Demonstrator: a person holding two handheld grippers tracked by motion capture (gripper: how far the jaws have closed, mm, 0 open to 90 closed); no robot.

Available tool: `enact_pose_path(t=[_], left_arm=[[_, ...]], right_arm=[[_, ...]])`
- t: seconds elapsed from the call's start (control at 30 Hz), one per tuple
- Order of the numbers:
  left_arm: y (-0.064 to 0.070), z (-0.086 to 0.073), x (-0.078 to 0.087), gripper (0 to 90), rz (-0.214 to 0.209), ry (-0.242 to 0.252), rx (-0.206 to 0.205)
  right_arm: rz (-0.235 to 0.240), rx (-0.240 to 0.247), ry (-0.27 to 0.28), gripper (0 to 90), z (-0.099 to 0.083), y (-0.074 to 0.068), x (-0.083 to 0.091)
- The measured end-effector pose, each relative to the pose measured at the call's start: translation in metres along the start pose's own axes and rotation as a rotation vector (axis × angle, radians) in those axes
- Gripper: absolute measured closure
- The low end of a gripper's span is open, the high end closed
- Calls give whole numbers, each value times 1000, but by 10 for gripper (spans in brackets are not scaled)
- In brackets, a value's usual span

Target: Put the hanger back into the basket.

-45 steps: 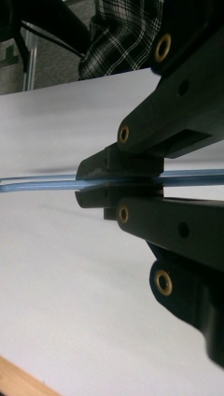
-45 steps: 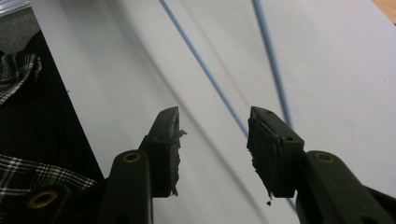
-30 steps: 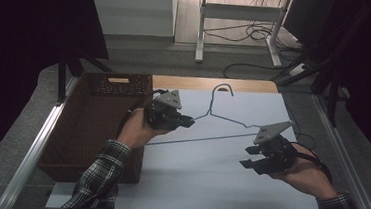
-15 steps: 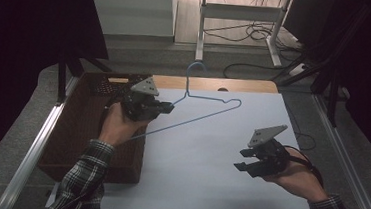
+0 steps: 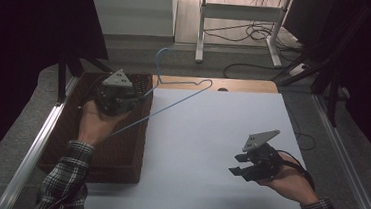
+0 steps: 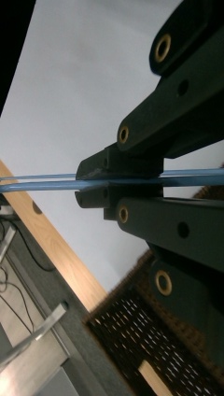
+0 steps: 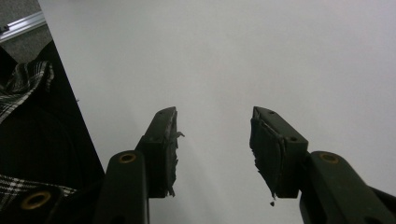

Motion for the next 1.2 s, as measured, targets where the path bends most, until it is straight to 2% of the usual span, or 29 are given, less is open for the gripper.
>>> enact_pose_path(t=[0.23,0.63,0.77,0.93,1.2], left_arm=[[-20,-15,20,878,76,-3,24],[-55,-47,54,878,214,-8,106],[-64,-59,66,878,242,-1,134],[-70,-74,74,878,271,-12,145],[-77,-98,72,878,284,-18,177]], right_arm=[[6,-31,5,513,-6,0,-7],[22,-52,18,503,-17,-2,-20],[28,-60,16,502,-20,-4,-24],[33,-72,17,502,-25,-8,-30],[22,-76,45,490,-28,-9,-33]])
Point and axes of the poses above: each handheld gripper's, and its own axes: x roughly backward along the jaws, z roughly out of its top, y roughly to its right, the point moved 8 cm from there along -x, roughly forward along the jaws, and after that the axes turned 5 degrees about y, right-handed, at the moved point
